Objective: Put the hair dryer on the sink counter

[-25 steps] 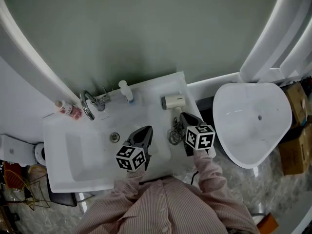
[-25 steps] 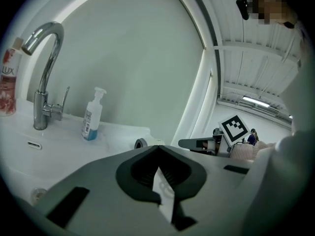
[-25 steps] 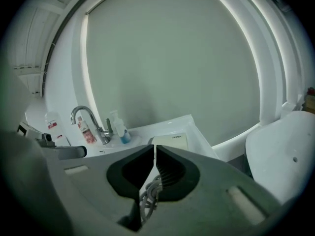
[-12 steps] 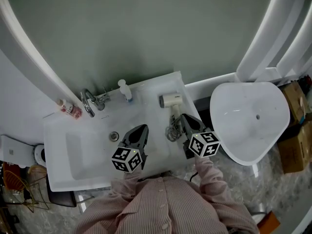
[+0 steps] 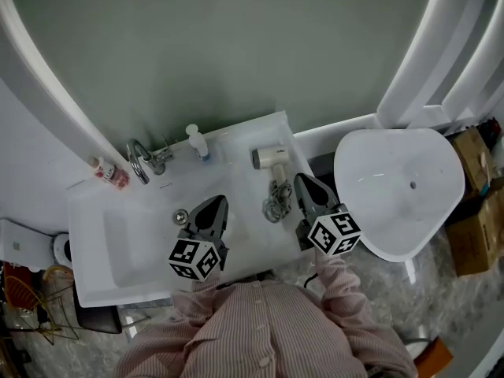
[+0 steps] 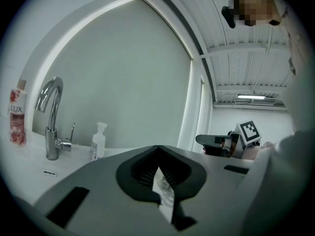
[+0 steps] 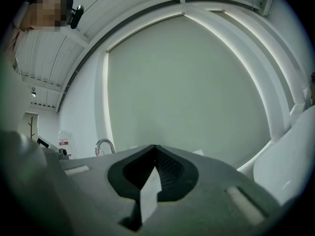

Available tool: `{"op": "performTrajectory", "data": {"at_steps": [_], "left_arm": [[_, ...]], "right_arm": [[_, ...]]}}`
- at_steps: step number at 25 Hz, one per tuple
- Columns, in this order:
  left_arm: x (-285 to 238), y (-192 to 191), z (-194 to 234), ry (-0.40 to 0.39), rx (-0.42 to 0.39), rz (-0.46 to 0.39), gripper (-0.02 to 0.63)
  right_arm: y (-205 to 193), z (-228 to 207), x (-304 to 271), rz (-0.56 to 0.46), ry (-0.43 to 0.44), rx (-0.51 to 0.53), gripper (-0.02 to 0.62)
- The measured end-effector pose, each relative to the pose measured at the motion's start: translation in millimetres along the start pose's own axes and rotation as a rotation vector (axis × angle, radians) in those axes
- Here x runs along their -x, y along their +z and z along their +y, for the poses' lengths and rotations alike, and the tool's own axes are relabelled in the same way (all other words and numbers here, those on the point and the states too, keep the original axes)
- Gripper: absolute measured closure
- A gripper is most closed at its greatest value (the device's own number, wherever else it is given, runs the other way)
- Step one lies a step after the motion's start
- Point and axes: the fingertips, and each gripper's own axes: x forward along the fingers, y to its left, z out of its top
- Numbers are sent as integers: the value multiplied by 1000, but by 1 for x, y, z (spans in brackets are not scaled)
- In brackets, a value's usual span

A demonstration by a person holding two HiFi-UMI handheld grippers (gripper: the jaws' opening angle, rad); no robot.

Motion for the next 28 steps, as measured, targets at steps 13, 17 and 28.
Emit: {"op": "performTrajectory", "data": {"at_steps": [13, 17, 28], "left_arm": [[17, 15, 8, 45, -31, -43, 609], [18, 16, 8, 49, -32, -37, 608], [17, 14, 15, 58, -40, -26, 608]], "right_arm": [[13, 6, 10, -44, -17, 41, 591], [10, 1, 14, -45, -44, 38, 591], [5, -4, 12, -37, -74, 76, 591]]}}
